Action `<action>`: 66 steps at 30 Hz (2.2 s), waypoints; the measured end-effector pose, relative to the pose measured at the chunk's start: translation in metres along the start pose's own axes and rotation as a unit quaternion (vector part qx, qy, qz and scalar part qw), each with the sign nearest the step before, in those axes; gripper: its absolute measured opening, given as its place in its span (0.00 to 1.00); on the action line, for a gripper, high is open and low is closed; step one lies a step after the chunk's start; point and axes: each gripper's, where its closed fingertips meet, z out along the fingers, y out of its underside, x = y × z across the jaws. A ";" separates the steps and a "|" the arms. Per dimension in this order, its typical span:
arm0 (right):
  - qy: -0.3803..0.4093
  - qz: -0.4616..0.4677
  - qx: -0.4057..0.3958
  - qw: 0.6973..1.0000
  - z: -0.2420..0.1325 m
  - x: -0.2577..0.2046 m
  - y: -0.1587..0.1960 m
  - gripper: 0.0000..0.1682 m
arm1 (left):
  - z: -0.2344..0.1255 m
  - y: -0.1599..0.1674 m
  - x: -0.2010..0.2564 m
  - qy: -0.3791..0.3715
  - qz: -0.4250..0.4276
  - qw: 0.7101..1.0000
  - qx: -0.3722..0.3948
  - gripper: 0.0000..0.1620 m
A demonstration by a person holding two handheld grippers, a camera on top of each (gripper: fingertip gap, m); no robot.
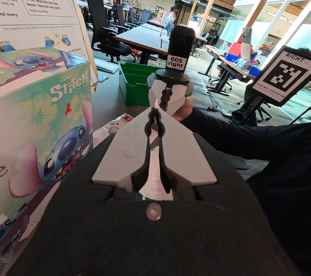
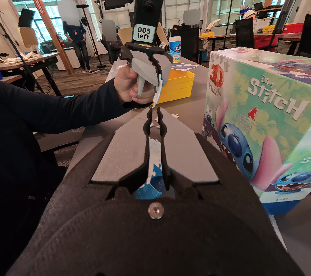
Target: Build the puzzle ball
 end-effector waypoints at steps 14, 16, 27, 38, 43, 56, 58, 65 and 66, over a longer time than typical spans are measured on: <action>0.007 -0.027 -0.004 1.000 0.002 -0.004 0.000 0.01 | 0.005 -0.001 0.007 -0.035 0.044 0.998 -0.017 0.00; 0.008 -0.029 -0.004 1.000 0.002 -0.004 -0.001 0.00 | 0.005 -0.001 0.007 -0.035 0.044 0.998 -0.017 0.00; 0.046 -0.036 0.006 0.998 -0.006 0.006 -0.007 0.00 | 0.001 0.008 -0.002 -0.039 0.051 0.997 -0.042 0.00; 0.041 -0.019 0.020 0.999 -0.008 0.008 -0.010 0.00 | 0.011 0.042 -0.002 0.006 -0.016 0.993 -0.117 0.00; 0.042 -0.022 0.016 0.999 -0.007 0.007 -0.009 0.00 | 0.016 0.048 -0.001 0.007 -0.010 0.992 -0.126 0.00; 0.031 -0.015 0.015 0.999 -0.005 0.005 -0.007 0.00 | 0.021 0.055 0.002 0.017 -0.018 0.990 -0.137 0.00; 0.028 -0.013 0.015 0.999 -0.005 0.005 -0.007 0.00 | 0.022 0.056 0.003 0.019 -0.018 0.990 -0.141 0.00; 0.026 -0.013 0.013 0.999 -0.005 0.004 -0.006 0.00 | 0.024 0.058 0.004 0.021 -0.020 0.989 -0.144 0.00; 0.026 -0.013 0.013 0.999 -0.005 0.004 -0.006 0.00 | 0.024 0.058 0.005 0.022 -0.020 0.989 -0.143 0.00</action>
